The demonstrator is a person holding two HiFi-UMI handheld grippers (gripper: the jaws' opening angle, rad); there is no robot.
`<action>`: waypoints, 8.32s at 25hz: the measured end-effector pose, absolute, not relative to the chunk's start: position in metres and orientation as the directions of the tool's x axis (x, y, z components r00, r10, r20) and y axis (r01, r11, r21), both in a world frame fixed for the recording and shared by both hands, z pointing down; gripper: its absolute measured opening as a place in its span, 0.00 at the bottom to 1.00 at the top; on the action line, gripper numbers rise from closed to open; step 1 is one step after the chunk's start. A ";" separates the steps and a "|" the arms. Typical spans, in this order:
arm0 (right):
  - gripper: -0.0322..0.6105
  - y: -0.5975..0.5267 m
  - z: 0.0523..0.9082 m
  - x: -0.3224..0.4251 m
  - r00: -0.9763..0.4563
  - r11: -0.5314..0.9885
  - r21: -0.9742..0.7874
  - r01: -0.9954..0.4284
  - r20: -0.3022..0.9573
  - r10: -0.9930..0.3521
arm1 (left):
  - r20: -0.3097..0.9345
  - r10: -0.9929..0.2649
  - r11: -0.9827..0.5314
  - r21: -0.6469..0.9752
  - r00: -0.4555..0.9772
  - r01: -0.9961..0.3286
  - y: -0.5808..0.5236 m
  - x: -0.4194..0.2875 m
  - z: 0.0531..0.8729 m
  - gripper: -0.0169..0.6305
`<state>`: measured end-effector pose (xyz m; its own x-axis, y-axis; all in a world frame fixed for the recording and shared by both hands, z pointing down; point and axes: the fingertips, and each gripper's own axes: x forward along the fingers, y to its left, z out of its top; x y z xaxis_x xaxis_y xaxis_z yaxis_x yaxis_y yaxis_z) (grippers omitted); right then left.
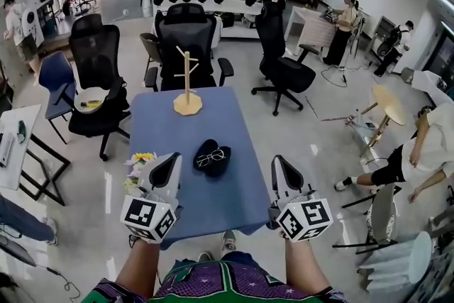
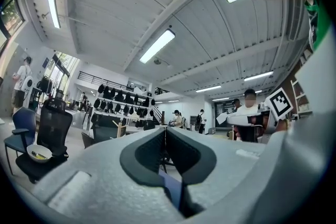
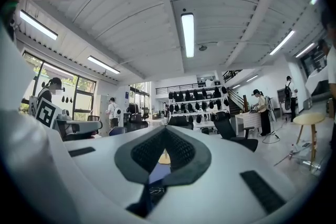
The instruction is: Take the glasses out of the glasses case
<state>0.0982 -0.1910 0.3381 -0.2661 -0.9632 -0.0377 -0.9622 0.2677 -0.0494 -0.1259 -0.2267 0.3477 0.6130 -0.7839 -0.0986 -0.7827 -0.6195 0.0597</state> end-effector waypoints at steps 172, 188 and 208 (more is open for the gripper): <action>0.05 -0.281 0.388 0.032 -0.519 0.512 -0.107 -0.852 0.056 -0.853 | 0.183 -0.806 -0.581 -0.062 0.563 -0.812 -0.296 -0.091 0.436 0.05; 0.05 -0.229 0.350 0.012 -0.482 0.483 -0.101 -0.870 -0.040 -0.875 | 0.024 -0.878 -0.477 -0.149 0.479 -0.866 -0.226 -0.165 0.366 0.05; 0.05 -0.212 0.335 -0.013 -0.451 0.452 0.001 -0.892 -0.061 -0.891 | -0.046 -0.918 -0.392 -0.062 0.395 -0.918 -0.212 -0.226 0.350 0.05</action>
